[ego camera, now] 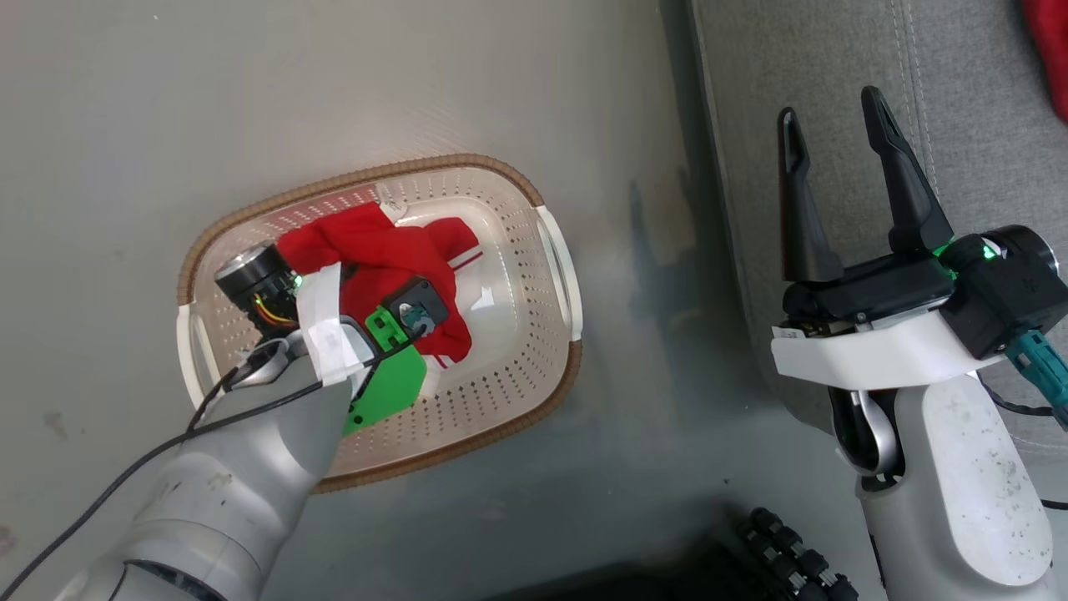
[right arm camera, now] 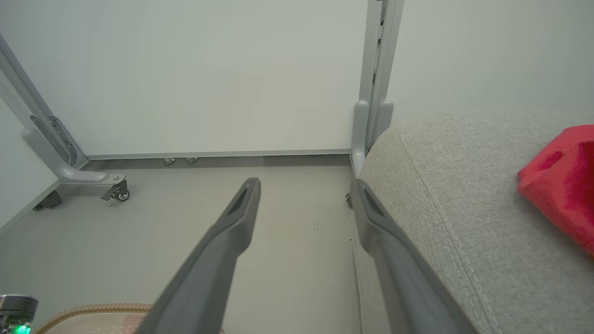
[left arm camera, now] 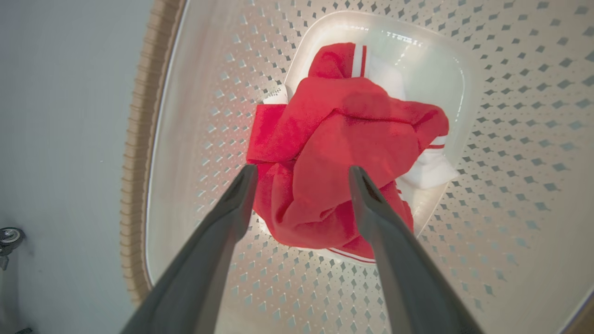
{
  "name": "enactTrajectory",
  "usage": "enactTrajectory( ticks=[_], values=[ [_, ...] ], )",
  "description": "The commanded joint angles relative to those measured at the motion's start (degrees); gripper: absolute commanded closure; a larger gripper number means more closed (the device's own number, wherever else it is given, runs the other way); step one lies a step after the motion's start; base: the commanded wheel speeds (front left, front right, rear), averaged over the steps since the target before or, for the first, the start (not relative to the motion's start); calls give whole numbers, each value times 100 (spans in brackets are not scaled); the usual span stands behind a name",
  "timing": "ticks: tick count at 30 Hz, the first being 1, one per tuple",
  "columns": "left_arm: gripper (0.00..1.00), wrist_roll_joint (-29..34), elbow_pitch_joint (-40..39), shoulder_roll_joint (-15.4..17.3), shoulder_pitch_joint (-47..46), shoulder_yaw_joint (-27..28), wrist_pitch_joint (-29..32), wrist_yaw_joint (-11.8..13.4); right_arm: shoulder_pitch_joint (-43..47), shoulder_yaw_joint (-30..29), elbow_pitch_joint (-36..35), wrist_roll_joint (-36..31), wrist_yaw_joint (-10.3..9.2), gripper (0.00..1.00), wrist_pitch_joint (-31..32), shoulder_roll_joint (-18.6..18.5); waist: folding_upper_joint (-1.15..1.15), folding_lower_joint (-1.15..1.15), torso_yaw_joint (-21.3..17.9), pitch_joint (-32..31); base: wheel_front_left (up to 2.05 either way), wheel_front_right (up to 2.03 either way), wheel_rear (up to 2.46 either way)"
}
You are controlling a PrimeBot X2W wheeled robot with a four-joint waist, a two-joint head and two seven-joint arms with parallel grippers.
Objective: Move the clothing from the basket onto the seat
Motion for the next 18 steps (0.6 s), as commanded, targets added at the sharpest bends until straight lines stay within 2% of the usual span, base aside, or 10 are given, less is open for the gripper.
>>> enactTrajectory(
  ticks=[1,10,14,18],
  values=[
    [0,108,32,86,-150,-83,99,60,-98,30,-9,31,-10,0,-17,10,0,-2,-269,406,0,0,0],
    [0,207,138,292,-450,-266,757,130,-241,204,-56,507,-10,0,-17,24,0,-2,-535,753,0,0,0],
    [0,256,156,378,-562,-366,935,195,-305,232,-79,560,-10,0,-17,23,0,-2,-613,905,0,0,0],
    [0,194,164,398,-631,-382,1124,157,-364,219,-67,540,-10,0,-17,24,0,-2,-646,1005,0,0,0]
  ],
)
